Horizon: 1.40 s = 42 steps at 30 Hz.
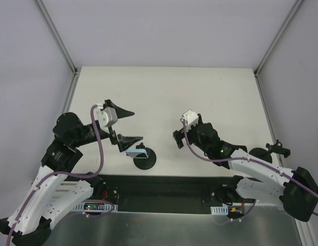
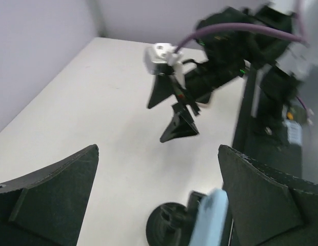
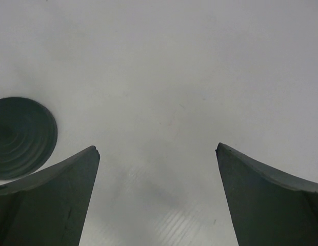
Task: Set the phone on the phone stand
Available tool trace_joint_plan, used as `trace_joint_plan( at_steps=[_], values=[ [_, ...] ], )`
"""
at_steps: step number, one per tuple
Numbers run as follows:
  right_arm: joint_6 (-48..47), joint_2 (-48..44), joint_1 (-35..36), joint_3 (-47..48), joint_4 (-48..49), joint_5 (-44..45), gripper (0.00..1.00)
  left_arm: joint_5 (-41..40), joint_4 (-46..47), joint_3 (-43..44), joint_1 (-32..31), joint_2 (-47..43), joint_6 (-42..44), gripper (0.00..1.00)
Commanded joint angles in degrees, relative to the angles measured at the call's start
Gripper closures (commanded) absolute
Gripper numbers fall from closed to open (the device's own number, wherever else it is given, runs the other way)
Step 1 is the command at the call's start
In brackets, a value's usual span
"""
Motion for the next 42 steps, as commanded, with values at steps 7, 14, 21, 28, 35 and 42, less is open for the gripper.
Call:
trace_joint_plan(
  at_steps=[7,14,21,28,35,42],
  values=[
    [21.26,13.11,-4.39,42.30,-53.35,27.10,0.00,-41.52,5.10,8.34,0.01,12.10,-16.19,0.01],
    [33.94,1.95,-31.06,40.39,-64.72,23.14,0.00,-45.21,7.56,2.82,0.01,10.53,-13.03,0.01],
    [34.21,-11.77,-53.08,40.10,-74.37,34.89,0.00,-49.88,11.69,-4.40,-0.08,4.64,-11.36,0.01],
    [37.54,-16.60,-69.34,35.03,-72.30,32.48,0.00,-52.78,12.39,-5.19,-4.20,2.79,-8.47,0.01],
    [43.17,-16.17,-81.74,27.99,-67.37,18.32,0.00,-53.66,13.45,-6.60,-7.72,2.44,-6.35,0.01],
    [48.96,-17.22,-88.95,19.38,-57.12,6.99,0.00,-54.63,13.89,-7.04,-9.57,2.35,-5.56,0.01]
  ],
)
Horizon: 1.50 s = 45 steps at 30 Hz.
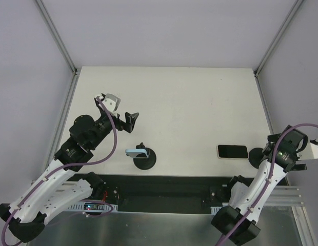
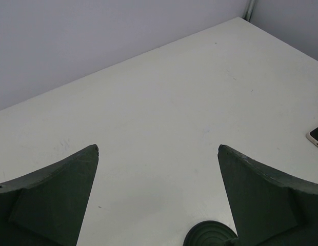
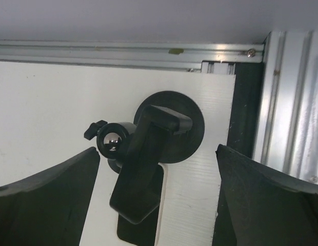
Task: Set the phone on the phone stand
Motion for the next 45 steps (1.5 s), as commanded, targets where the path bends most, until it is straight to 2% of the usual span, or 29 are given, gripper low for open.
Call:
trace_joint_plan(
  at_steps=[1,5,10,14,18,21,22,25,29,32,33,34,35,38,40,44,45],
  values=[
    [7.01,-1.53,-4.78,-5.51,9.44,-12.55,0.00,-1.95,3.20,-0.46,-1.33,-0.47,1.65,0.01],
    [11.93,-3.11,-7.60,-10.36,14.89,-17.41,0.01,-2.30,3.46,-0.81,-1.68,-0.29,2.36,0.01],
    [14.93,-4.61,-8.75,-14.40,20.08,-18.38,0.08,-3.01,3.55,-1.16,-1.77,-0.03,2.62,0.01],
    [14.23,-4.61,-8.84,-14.23,20.70,-18.47,0.18,-2.66,3.46,-1.34,-1.68,0.41,2.45,0.01],
    [13.26,-4.70,-8.84,-12.21,18.51,-17.68,0.23,-2.39,3.46,-1.34,-1.68,0.50,2.45,0.01],
    [13.26,-4.35,-8.75,-10.72,17.28,-17.86,0.36,-2.04,3.46,-1.25,-1.68,0.41,2.27,0.01],
    [13.35,-4.43,-8.66,-10.45,17.10,-18.12,0.49,-1.87,3.46,-1.34,-1.77,0.41,2.27,0.01],
    [13.26,-3.91,-8.66,-9.05,16.22,-18.65,0.68,-1.95,3.55,-1.34,-1.86,0.59,2.18,0.01],
    [11.77,-2.42,-7.87,-6.59,17.53,-19.09,0.82,-1.43,3.46,-1.34,-1.77,0.68,2.09,0.01],
    [8.43,-0.57,-6.47,-3.95,22.08,-20.40,0.87,-1.51,3.46,-1.34,-1.77,0.85,2.01,0.01],
    [7.56,-0.22,-5.68,-3.60,24.02,-21.19,0.90,-1.17,3.55,-1.34,-1.77,0.85,1.83,0.01],
    [6.85,0.22,-5.24,-2.29,25.00,-22.59,0.98,-1.08,3.46,-1.34,-1.77,0.94,1.74,0.01],
    [6.06,0.57,-4.54,-1.67,26.23,-22.60,1.00,-0.90,3.46,-1.34,-1.77,1.11,1.83,0.01],
    [2.65,0.84,2.48,1.67,29.31,-18.05,1.00,-1.69,3.46,-1.34,-1.77,1.73,2.18,0.01],
    [0.87,1.80,10.47,5.34,29.23,-12.79,0.99,-1.86,3.46,-1.34,-1.86,1.73,2.27,0.01],
    [-0.36,8.37,21.46,9.84,29.49,-14.51,1.00,-4.14,3.46,-1.43,-1.86,1.99,2.88,0.01],
    [0.16,9.62,26.44,10.46,29.75,-14.95,1.00,-4.67,3.46,-1.51,-1.77,2.08,3.06,0.01]
  ],
)
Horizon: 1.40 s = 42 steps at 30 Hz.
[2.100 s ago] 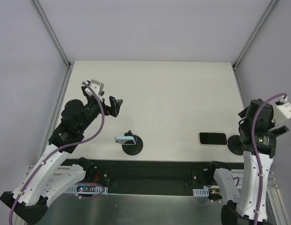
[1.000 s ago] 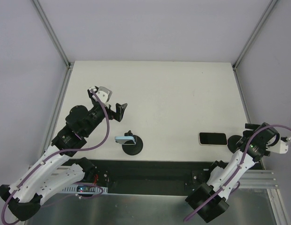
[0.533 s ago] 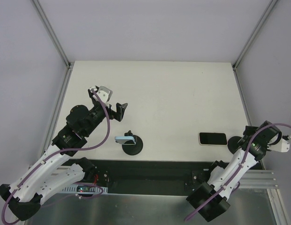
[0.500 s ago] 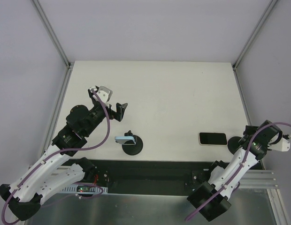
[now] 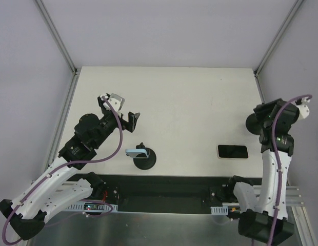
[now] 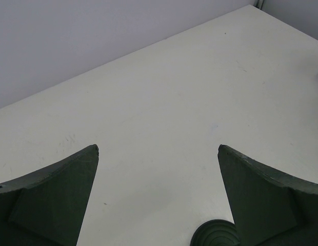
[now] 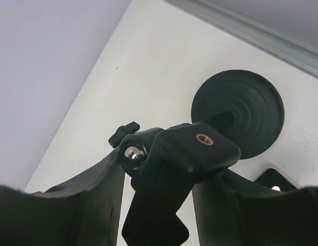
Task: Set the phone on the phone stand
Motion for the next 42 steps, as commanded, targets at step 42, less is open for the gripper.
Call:
trace_joint_plan(
  at_steps=[42],
  values=[
    [31.62,23.26,61.74,-3.77,23.53,22.93,0.77,-3.96,3.89,-1.15,-0.68,3.01,-0.16,0.01]
  ],
)
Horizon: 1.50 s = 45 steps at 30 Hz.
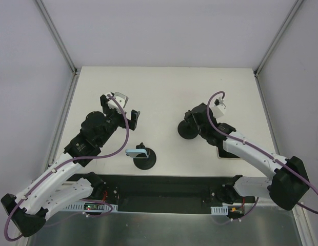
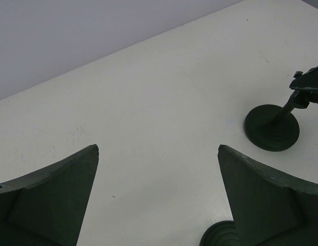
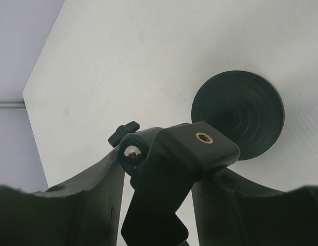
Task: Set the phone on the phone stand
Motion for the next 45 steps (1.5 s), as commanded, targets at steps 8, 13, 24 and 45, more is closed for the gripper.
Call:
trace_joint_plan(
  at_steps=[8,13,24,45],
  values=[
    [1.17,-0.48,1.79,0.84,8.71,0.86,0.23,0.14,2.05,-0.12,-0.68,0.09,-0.97,0.01],
    [-5.33,-1.62,1.79,0.58,10.73,-2.56,0.00,-0.21,2.05,-0.12,-0.68,0.53,-0.79,0.01],
    [-33.81,-9.17,1.44,-1.27,8.47,-14.35,0.00,0.06,1.96,-0.12,-0.68,0.00,-0.26,0.01],
    [-41.11,-7.68,1.44,4.98,2.57,-27.81,0.00,-0.30,1.70,-0.03,-0.59,1.32,-0.18,0.01]
  ],
)
